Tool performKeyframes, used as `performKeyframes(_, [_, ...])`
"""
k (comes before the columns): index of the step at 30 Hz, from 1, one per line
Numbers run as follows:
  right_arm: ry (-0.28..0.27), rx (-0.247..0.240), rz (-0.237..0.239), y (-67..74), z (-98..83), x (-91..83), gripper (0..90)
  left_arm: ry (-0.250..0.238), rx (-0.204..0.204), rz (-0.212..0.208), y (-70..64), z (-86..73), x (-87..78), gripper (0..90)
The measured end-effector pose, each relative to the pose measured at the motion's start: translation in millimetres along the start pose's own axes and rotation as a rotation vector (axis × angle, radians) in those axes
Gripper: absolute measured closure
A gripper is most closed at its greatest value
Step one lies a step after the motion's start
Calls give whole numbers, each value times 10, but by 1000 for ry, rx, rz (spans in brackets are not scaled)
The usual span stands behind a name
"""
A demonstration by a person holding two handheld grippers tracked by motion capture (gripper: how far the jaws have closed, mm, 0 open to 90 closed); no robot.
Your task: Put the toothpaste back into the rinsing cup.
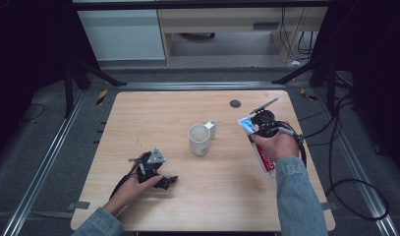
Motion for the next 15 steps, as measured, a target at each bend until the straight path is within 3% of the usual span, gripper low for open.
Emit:
performKeyframes(2, [-41, 8, 12, 5, 59, -30, 733, 0, 0, 0, 0, 0, 0, 0])
performKeyframes(15, [-176, 34, 21, 73, 346, -155, 731, 0, 0, 0, 0, 0, 0, 0])
Point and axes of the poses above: each handheld gripper's, and its own axes: x roughly forward along the jaws, z roughly out of its top, y roughly to its left, the point moved 9 cm from there along x, roughly forward along the jaws, and after that the axes turned 6 degrees about y, right-handed, at the moved point
